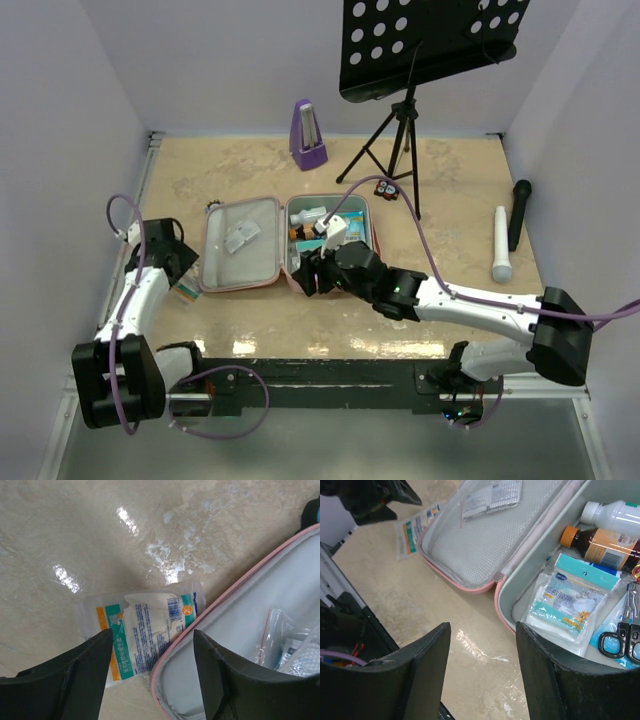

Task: Organize the medicine kit
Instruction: Place the lid at the center of the board, then pick up the medicine pouch from the center of the board, then place the medicine pouch at the center of the board, then adjust the medicine box at the center of the board.

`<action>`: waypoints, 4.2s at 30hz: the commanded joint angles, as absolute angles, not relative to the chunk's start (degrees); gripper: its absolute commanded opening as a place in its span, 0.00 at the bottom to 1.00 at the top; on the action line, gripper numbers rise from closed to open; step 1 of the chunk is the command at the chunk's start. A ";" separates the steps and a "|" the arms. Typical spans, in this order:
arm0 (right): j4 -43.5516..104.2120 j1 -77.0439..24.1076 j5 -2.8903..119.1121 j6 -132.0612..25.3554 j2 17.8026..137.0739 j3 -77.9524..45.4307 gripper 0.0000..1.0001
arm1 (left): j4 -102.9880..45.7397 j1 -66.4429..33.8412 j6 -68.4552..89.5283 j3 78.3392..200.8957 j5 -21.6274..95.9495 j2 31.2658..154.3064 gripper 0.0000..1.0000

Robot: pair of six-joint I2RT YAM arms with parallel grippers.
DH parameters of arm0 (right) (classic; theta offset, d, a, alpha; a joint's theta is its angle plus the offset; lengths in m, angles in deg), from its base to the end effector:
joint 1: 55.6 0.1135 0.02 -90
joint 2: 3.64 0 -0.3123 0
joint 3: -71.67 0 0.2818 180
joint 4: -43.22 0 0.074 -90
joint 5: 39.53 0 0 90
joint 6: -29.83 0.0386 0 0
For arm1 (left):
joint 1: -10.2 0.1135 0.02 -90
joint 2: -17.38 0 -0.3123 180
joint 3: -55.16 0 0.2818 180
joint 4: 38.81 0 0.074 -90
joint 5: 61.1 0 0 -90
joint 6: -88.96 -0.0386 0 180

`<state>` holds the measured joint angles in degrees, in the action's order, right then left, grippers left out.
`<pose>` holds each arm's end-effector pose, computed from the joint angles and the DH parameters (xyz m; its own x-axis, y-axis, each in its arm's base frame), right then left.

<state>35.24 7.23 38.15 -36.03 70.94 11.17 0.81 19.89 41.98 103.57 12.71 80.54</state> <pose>0.1506 0.2754 0.3040 -0.4750 -0.0505 -0.8785 -0.6406 0.7043 0.3059 0.2113 0.0470 0.2301 -0.3663 -0.7272 -0.5805 -0.7819 0.5788 -0.2318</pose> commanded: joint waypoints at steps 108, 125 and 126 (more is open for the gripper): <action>21.96 7.07 28.76 -34.33 63.42 3.47 0.59 | 19.11 -19.01 56.63 107.10 -4.87 56.49 0.89; 27.41 7.07 32.45 -35.29 63.33 9.36 0.59 | -1.64 2.74 44.31 100.85 31.87 61.87 0.69; 27.93 7.07 32.89 -35.73 63.42 10.06 0.57 | -0.95 2.03 43.53 100.85 32.32 60.72 0.67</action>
<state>24.31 7.23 31.64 -34.32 64.28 8.09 4.96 3.37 48.60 102.34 21.00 64.86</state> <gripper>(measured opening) 0.589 0.705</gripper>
